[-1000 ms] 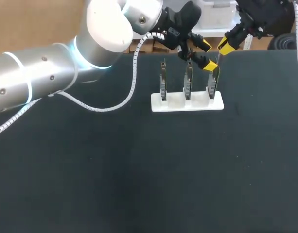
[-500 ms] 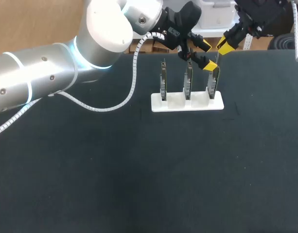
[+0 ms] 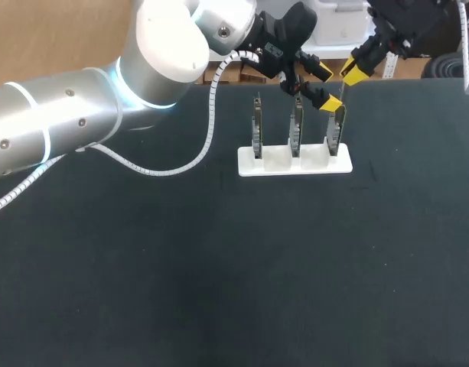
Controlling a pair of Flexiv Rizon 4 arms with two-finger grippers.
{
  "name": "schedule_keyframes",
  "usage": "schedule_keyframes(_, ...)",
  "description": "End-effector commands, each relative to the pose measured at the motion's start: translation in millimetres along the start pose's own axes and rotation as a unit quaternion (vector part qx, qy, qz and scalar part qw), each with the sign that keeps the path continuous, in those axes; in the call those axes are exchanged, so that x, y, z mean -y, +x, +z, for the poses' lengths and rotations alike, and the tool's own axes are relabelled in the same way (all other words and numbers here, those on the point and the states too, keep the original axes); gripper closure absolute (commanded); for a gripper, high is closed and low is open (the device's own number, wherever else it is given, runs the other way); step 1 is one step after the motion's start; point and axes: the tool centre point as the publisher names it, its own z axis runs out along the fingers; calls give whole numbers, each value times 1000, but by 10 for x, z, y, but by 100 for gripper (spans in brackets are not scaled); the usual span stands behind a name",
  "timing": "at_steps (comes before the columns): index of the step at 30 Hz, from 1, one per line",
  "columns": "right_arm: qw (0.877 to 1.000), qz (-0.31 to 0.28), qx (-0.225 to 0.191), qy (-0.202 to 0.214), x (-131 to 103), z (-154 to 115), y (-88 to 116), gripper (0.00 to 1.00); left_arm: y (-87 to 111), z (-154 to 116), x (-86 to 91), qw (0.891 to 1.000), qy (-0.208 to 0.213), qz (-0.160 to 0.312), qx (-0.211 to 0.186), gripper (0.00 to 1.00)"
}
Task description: Pick up the optical module with the left hand, and insert it into the network port with the right hand.
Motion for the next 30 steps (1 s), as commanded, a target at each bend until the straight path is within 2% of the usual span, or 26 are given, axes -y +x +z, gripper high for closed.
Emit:
schedule_keyframes(1,1000,1,0,-1,6,-4,-1,100,-8,5,-20,1000,2,0,-2,0)
schedule_keyframes(30,1000,-5,-6,1,7,1,-14,100,-8,5,-20,1000,2,0,-2,0)
